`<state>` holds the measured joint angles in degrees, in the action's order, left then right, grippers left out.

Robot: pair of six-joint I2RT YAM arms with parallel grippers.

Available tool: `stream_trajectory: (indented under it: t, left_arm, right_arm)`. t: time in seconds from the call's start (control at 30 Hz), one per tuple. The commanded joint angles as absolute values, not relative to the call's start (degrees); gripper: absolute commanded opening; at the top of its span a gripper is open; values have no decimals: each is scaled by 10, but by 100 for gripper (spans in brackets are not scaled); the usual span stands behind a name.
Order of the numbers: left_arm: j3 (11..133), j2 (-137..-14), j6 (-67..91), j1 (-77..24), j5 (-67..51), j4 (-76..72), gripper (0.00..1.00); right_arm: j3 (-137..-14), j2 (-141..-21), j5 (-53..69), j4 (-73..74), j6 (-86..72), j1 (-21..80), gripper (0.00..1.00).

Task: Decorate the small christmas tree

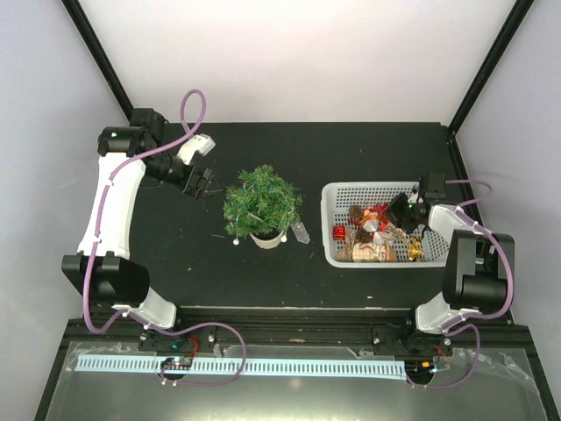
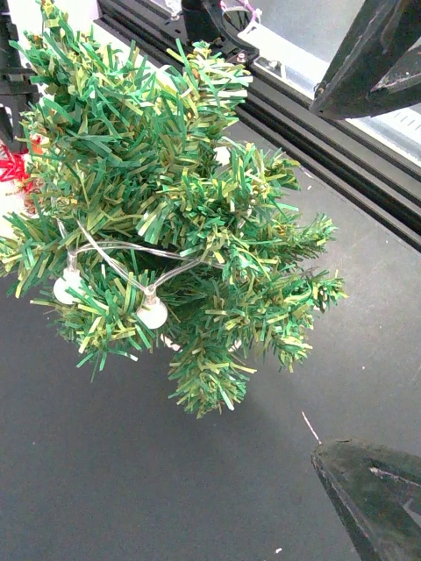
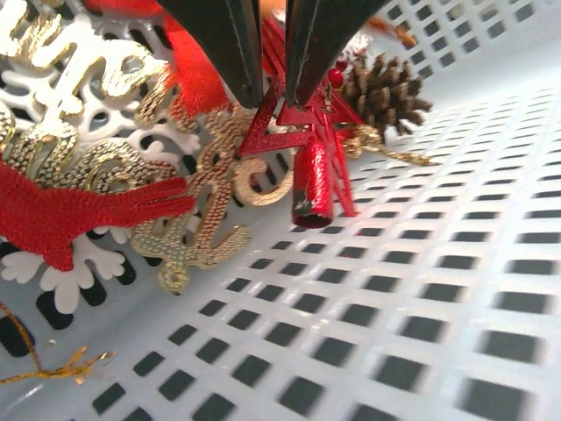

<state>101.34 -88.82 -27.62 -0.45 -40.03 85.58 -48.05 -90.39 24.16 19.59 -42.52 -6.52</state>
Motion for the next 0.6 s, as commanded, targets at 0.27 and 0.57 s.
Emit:
stream_trajectory:
  t: [0.27, 0.57]
  left_arm:
    - [1011, -870, -280, -11, -419, 867, 99]
    - [1021, -869, -280, -16, -397, 859, 99]
  right_arm:
    - [-461, -816, 228, 229, -407, -68, 8]
    - [-460, -754, 165, 293, -381, -68, 7]
